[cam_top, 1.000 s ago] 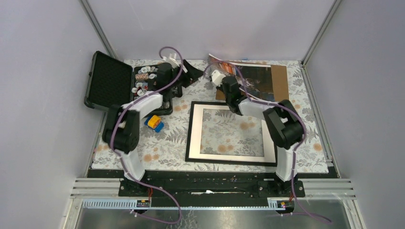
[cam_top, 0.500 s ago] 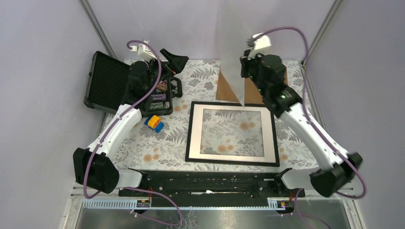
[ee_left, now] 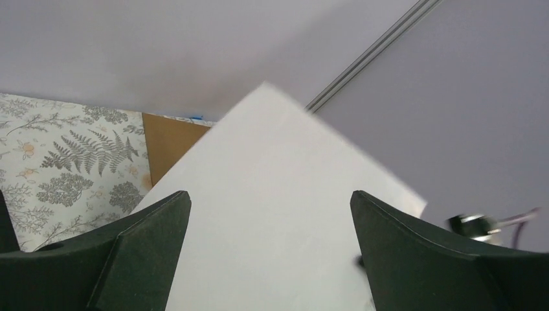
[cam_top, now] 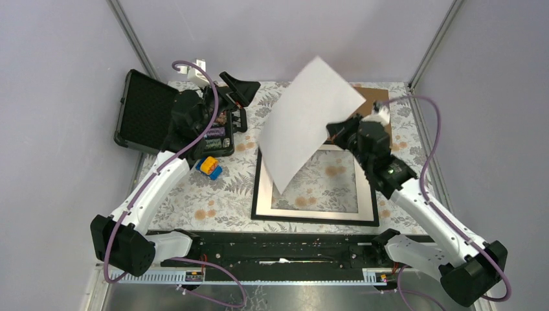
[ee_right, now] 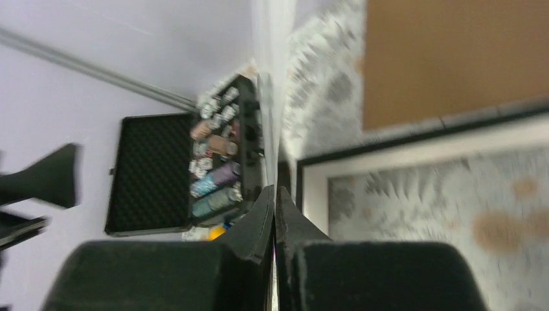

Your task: Put the photo into the frame

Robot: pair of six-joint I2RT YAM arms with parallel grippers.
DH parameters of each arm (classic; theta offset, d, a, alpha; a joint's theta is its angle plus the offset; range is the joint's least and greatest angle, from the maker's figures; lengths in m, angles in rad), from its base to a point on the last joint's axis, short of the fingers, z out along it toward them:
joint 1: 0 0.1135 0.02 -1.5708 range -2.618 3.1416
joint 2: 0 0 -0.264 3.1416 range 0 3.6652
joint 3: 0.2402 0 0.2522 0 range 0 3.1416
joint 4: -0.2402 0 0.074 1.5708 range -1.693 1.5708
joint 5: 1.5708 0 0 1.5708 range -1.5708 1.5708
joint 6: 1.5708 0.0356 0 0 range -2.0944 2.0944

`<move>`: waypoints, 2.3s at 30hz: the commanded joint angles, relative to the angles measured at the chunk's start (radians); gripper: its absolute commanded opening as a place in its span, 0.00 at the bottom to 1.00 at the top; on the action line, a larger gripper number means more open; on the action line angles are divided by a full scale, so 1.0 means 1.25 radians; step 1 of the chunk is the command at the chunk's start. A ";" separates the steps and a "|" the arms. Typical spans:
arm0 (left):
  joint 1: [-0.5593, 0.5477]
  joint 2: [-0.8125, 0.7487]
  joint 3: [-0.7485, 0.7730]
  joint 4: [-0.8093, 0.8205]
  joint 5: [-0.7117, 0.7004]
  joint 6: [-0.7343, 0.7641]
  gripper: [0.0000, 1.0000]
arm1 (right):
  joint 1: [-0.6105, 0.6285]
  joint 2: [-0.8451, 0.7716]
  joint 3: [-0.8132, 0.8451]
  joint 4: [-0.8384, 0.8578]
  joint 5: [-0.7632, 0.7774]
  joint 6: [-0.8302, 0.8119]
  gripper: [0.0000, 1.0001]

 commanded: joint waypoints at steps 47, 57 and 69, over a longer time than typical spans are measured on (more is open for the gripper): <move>0.011 0.105 -0.004 0.122 0.108 -0.034 0.99 | 0.003 -0.363 -0.586 -0.249 0.016 0.560 0.14; 0.013 0.113 -0.004 0.130 0.120 -0.042 0.99 | 0.004 -0.359 -0.542 -0.294 -0.125 0.452 0.42; 0.016 0.116 -0.004 0.131 0.125 -0.043 0.99 | 0.004 -0.236 -0.361 -0.313 -0.520 -0.072 0.79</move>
